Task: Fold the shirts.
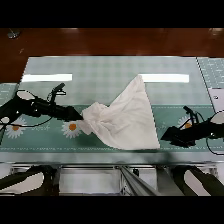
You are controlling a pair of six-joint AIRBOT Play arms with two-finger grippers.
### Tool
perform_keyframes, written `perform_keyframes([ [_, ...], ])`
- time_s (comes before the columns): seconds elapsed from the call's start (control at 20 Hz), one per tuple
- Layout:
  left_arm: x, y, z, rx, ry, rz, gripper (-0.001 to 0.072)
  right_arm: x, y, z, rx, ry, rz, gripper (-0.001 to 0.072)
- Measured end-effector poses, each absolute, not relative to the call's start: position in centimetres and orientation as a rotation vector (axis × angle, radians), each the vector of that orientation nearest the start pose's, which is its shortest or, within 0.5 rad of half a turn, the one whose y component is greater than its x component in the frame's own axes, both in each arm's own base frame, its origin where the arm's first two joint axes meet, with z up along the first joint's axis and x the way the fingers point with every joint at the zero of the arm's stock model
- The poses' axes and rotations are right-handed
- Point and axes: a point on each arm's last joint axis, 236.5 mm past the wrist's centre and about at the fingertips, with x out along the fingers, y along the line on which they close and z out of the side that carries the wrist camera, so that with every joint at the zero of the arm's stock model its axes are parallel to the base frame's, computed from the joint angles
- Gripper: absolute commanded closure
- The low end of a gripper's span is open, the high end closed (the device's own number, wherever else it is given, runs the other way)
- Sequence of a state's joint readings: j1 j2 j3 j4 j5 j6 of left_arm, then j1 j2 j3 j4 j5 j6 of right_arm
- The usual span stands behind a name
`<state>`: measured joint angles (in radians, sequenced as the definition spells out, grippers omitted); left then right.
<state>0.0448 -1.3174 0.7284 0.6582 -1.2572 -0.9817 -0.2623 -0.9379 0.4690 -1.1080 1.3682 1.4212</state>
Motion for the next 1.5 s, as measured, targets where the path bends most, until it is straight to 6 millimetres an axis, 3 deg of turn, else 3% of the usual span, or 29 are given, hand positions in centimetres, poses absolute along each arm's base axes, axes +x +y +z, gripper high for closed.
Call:
perform_keyframes([
  [0.3,26.7,-16.8,-4.9,-0.575,1.453,-0.773,0.0675,16.0,8.8,-8.9,0.521,1.705,0.216,0.0091],
  [0.5,27.0,-16.7,-5.0,-0.572,1.446,-0.767,0.0675,17.5,11.4,-9.7,0.565,1.713,0.255,0.0097],
  [0.55,27.2,-16.6,-5.1,-0.571,1.438,-0.759,0.0675,18.4,12.5,-9.7,0.581,1.709,0.284,0.0127],
  [0.6,27.6,-16.5,-5.1,-0.570,1.428,-0.749,0.0675,19.5,13.4,-9.6,0.590,1.692,0.308,0.0338],
  [0.65,28.0,-16.2,-4.9,-0.571,1.416,-0.741,0.0676,20.6,14.1,-9.7,0.580,1.680,0.331,0.0702],
  [0.8,30.2,-15.5,-3.2,-0.573,1.361,-0.722,0.0676,23.6,16.7,-8.6,0.556,1.654,0.425,0.0695],
  [0.9,32.1,-15.1,-0.5,-0.552,1.297,-0.734,0.0676,27.0,17.7,-6.2,0.502,1.586,0.487,0.0696],
  [1.0,34.6,-14.9,3.9,-0.512,1.192,-0.743,0.0676,31.7,17.8,-1.6,0.395,1.461,0.522,0.0696],
  [1.1,37.4,-14.5,10.2,-0.453,1.037,-0.745,0.0676,36.9,17.0,5.8,0.270,1.283,0.516,0.0696],
  [1.2,39.2,-14.3,17.8,-0.383,0.862,-0.749,0.0676,41.2,15.9,16.3,0.166,1.030,0.490,0.0696],
  [1.25,39.7,-14.1,21.9,-0.348,0.772,-0.743,0.0676,42.1,15.4,21.7,0.133,0.907,0.478,0.0696],
  [1.3,39.7,-13.9,25.5,-0.310,0.692,-0.733,0.0676,42.1,14.9,26.8,0.108,0.787,0.470,0.0696],
  [1.4,38.7,-13.2,32.6,-0.231,0.542,-0.694,0.0676,39.7,14.0,35.8,0.080,0.569,0.460,0.0696],
  [1.5,36.4,-12.5,37.7,-0.155,0.440,-0.649,0.0676,35.7,12.9,41.7,0.057,0.414,0.453,0.0696],
])
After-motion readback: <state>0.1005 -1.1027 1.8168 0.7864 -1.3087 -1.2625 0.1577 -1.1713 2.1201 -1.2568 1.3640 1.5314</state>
